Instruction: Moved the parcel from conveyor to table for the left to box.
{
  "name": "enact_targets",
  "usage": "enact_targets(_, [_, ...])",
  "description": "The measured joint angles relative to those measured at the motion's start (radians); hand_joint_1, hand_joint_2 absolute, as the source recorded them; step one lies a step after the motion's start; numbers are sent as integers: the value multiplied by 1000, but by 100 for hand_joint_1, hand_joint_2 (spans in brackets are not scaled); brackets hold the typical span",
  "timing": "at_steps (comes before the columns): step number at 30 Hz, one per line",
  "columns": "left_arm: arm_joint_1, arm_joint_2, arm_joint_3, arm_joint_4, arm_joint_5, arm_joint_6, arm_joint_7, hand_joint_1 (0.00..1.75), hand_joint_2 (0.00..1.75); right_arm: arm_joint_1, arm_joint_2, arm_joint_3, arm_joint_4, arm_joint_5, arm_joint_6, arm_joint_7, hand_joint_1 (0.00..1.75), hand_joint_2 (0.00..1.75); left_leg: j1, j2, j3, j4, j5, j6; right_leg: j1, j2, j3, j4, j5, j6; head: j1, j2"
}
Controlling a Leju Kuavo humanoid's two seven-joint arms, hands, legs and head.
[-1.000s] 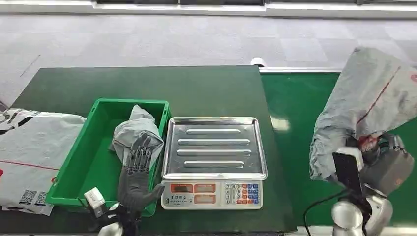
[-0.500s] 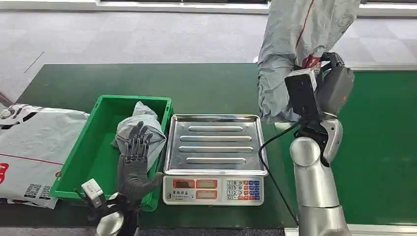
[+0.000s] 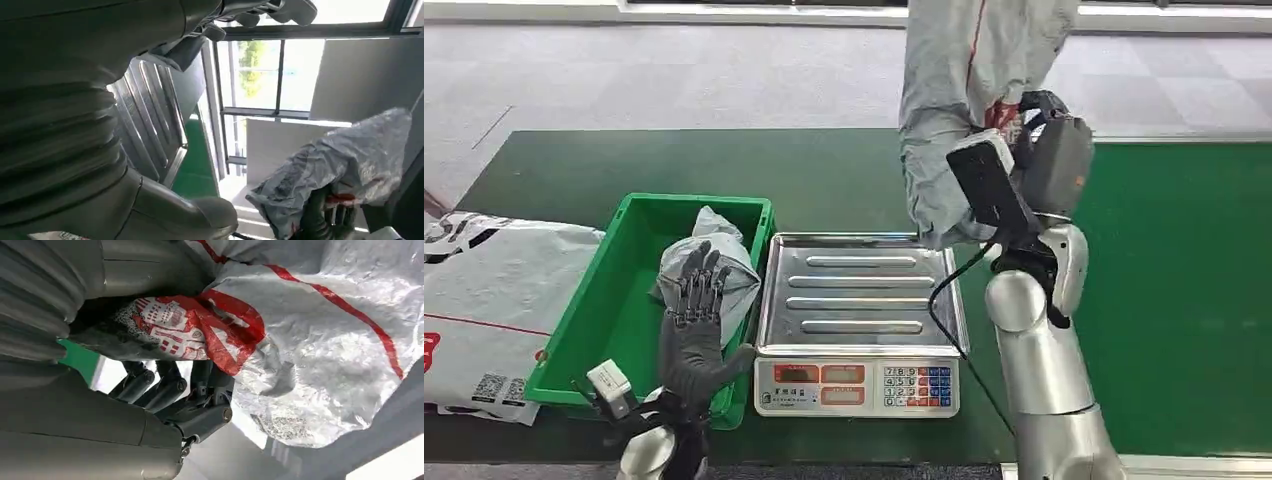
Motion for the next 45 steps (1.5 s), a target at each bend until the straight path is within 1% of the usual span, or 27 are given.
enact_targets(2, [-17,-3,5,3,0,-15,0,0,175,-53,11,23,48,-150,182,-18,175,175,0,0,0,0,1,-1,1,1,-1,0,1,-1,0,0])
enact_targets(3, [-22,-4,7,3,-1,-23,0,0,175,-84,15,25,84,-199,245,-25,175,175,0,0,0,0,1,-1,1,0,0,0,1,-1,0,0])
enact_targets(5, [-30,-12,18,4,-7,-31,0,0,175,-171,23,34,214,-210,297,-8,175,175,0,-1,-2,0,3,-1,1,-1,0,0,2,-1,0,0])
enact_targets(7, [-35,-21,36,-3,-10,-44,27,0,175,-273,35,43,392,-218,439,66,175,175,1,0,-2,0,4,-1,0,0,0,0,3,-1,0,0])
enact_targets(8, [-36,-31,53,-16,-14,-55,51,0,175,-317,50,52,503,-209,511,63,175,175,1,1,-1,0,4,-1,1,1,-1,0,4,-2,1,0])
enact_targets(9, [-39,-38,68,-27,-21,-63,64,0,175,-340,63,63,580,-204,542,60,175,175,1,2,0,0,4,-1,1,2,-1,0,4,-2,0,0])
enact_targets(12, [-46,-54,100,-45,-24,-76,80,0,175,-366,98,85,744,-196,551,57,175,175,1,-3,-2,0,5,0,1,-4,-1,0,4,-2,0,0])
enact_targets(14, [-45,-60,112,-51,-25,-79,82,0,175,-385,109,93,807,-196,556,54,175,175,1,-5,-3,0,5,0,1,-6,-1,0,4,-2,0,0])
enact_targets(18, [-45,-68,127,-55,-31,-81,80,0,175,-411,116,100,882,-192,574,52,175,175,1,-3,-3,0,5,0,0,-3,-2,0,4,-2,0,0])
enact_targets(22, [-44,-78,147,-67,-42,-89,81,0,175,-413,127,126,907,-172,595,42,175,175,1,-3,-4,0,5,0,0,-3,-3,0,4,-2,0,0])
enact_targets(30, [-43,-86,164,-80,-43,-93,83,0,175,-414,140,144,914,-170,598,40,175,175,1,-3,-4,0,5,0,1,-4,-3,0,4,-2,0,0])
enact_targets(37, [-44,-86,176,-88,-43,-93,89,0,175,-412,140,169,913,-163,614,70,175,175,1,-2,-4,0,5,0,0,-3,-3,0,4,-2,0,0])
enact_targets(38, [-44,-86,177,-87,-43,-93,89,0,175,-412,140,172,913,-169,623,67,3,175,1,-2,-4,0,5,0,0,-3,-3,0,4,-2,0,0])
enact_targets(39, [-44,-86,178,-87,-43,-93,89,0,175,-410,140,174,913,-177,632,62,0,175,1,-2,-4,0,5,0,0,-3,-4,0,4,-2,0,0])
enact_targets(43, [-44,-87,179,-89,-43,-93,93,0,175,-393,133,197,894,-195,647,43,0,175,1,-2,-4,0,5,0,0,-3,-4,0,4,-2,0,0])
enact_targets(45, [-44,-87,180,-96,-47,-94,99,0,175,-384,129,202,875,-223,687,17,0,175,1,-2,-4,0,5,0,0,-2,-4,0,4,-2,0,0])
